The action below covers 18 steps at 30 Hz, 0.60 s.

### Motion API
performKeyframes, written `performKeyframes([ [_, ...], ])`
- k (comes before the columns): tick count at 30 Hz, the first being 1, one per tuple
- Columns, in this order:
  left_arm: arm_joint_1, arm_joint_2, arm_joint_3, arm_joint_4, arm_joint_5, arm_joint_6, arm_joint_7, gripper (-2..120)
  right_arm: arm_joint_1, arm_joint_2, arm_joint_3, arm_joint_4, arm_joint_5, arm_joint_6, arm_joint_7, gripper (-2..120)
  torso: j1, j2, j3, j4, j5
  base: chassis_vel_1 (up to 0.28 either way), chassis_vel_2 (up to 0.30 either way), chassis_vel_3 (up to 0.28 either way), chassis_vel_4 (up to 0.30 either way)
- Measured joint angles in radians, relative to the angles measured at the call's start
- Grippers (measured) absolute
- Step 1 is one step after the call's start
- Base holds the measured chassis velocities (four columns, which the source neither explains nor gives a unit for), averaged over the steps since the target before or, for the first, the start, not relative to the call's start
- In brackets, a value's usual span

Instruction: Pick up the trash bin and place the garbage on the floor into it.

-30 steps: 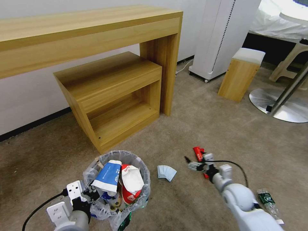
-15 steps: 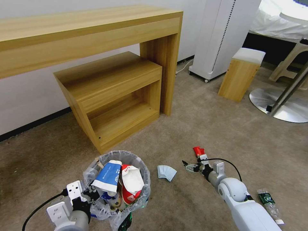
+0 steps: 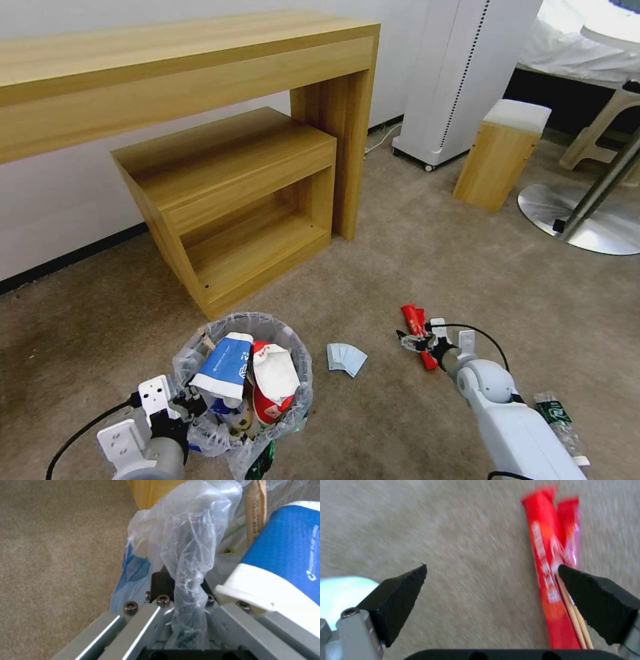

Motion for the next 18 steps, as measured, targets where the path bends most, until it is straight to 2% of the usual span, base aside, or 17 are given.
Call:
performKeyframes([
  [1, 0.0, 0.0, 0.0, 0.0, 0.0, 0.0, 0.0, 0, 0.0, 0.0, 0.0, 0.0, 0.0, 0.0, 0.0, 100, 0.0, 0.0, 0.0, 0.0, 0.0, 0.0, 0.0, 0.0, 0.0],
  [3, 0.0, 0.0, 0.0, 0.0, 0.0, 0.0, 0.0, 0, 0.019, 0.015, 0.008, -0.03, -0.02, -0.07, 0.063, 100, 0.0, 0.0, 0.0, -0.0001, -0.0001, 0.0, 0.0, 0.0, 0.0],
  [5, 0.0, 0.0, 0.0, 0.0, 0.0, 0.0, 0.0, 0, 0.027, 0.017, 0.013, -0.037, -0.024, -0.101, 0.092, 100, 0.0, 0.0, 0.0, -0.0001, -0.0001, 0.0, 0.0, 0.0, 0.0],
  [10, 0.0, 0.0, 0.0, 0.0, 0.0, 0.0, 0.0, 0, 0.047, 0.006, 0.029, -0.06, -0.042, -0.129, 0.115, 100, 0.0, 0.0, 0.0, -0.0001, -0.0003, 0.0, 0.0, 0.0, 0.0],
  [18, 0.0, 0.0, 0.0, 0.0, 0.0, 0.0, 0.0, 0, 0.095, 0.003, 0.041, -0.18, -0.097, -0.045, 0.058, 100, 0.0, 0.0, 0.0, -0.0002, -0.0002, 0.0, 0.0, 0.0, 0.0],
])
